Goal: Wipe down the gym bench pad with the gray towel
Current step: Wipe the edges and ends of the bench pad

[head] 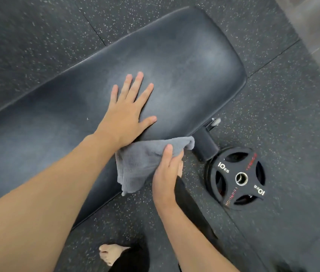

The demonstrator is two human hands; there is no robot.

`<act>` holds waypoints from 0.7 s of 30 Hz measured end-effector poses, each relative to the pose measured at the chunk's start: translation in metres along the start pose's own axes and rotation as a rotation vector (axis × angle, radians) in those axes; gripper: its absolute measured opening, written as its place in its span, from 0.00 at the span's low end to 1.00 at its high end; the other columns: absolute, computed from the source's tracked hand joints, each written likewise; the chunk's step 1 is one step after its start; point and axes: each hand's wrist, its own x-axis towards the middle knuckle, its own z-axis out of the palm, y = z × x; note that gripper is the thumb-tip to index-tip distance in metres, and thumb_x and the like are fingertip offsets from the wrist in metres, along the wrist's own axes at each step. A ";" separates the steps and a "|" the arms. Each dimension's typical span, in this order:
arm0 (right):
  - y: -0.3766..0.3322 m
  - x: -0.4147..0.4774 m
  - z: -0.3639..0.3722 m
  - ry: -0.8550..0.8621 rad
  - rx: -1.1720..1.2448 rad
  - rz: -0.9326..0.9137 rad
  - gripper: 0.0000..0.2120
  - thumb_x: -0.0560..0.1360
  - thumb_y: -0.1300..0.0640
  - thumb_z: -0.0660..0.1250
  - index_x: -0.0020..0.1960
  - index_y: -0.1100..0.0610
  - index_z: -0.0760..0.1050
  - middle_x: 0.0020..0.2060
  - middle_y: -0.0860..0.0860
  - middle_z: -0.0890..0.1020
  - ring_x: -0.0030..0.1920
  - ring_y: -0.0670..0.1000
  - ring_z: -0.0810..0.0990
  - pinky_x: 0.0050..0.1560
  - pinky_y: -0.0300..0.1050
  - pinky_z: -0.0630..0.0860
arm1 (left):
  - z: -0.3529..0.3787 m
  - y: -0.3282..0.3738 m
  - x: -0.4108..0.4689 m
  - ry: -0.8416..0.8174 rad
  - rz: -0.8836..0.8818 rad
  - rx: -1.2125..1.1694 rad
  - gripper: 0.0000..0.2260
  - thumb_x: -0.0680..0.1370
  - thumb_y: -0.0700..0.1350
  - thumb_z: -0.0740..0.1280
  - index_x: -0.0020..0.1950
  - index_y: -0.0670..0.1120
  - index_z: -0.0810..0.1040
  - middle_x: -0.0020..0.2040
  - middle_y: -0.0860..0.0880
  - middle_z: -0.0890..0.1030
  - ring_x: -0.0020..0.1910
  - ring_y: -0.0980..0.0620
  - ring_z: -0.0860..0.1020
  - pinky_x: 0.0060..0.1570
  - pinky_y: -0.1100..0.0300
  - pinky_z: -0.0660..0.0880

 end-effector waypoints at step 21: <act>0.077 -0.088 0.066 -0.063 -0.327 -0.985 0.34 0.85 0.45 0.51 0.82 0.62 0.43 0.81 0.57 0.39 0.82 0.60 0.43 0.81 0.53 0.44 | 0.051 -0.083 -0.195 0.180 0.141 0.014 0.25 0.82 0.53 0.52 0.79 0.48 0.59 0.81 0.49 0.54 0.80 0.49 0.51 0.77 0.54 0.44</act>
